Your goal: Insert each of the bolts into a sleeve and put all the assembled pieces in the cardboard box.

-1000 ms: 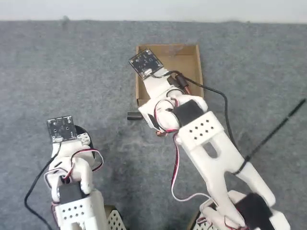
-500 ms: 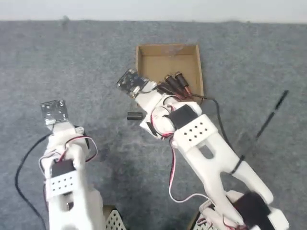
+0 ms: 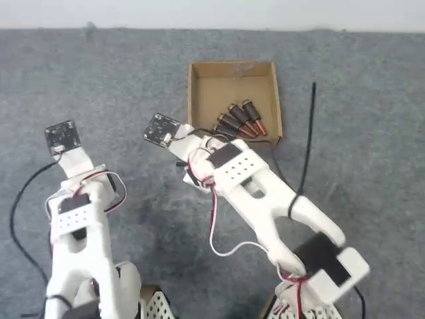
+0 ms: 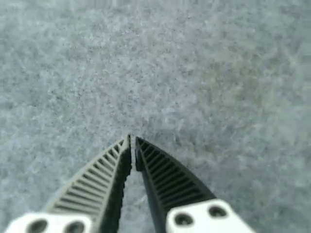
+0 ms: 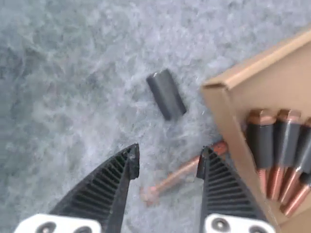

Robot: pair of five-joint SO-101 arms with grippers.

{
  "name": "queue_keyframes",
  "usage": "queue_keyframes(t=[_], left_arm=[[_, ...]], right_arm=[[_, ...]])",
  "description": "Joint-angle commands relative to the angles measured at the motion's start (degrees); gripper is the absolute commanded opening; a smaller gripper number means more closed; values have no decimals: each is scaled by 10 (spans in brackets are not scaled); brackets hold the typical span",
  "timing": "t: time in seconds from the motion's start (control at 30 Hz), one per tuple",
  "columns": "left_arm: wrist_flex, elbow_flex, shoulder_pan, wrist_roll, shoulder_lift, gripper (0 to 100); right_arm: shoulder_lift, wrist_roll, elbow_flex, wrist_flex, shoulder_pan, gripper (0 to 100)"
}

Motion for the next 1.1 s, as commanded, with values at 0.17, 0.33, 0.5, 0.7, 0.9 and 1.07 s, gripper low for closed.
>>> queue_keyframes(t=[0.17,0.33,0.5,0.7,0.9,1.07], left_arm=[[-15,-56,-34,66,35,43],[-15,-60,-34,80,40,76],[-15,-60,-33,80,40,77],[-15,-60,-33,80,40,77],[-15,-60,-33,80,40,77],[-15,-61,-33,80,40,77]], right_arm=[[115,9,-149,-5,-5,183],[180,18,-202,0,-5,180],[218,40,-226,-5,-3,180],[259,40,-251,-5,-3,180],[296,41,-276,0,-5,179],[298,41,-281,0,-5,24]])
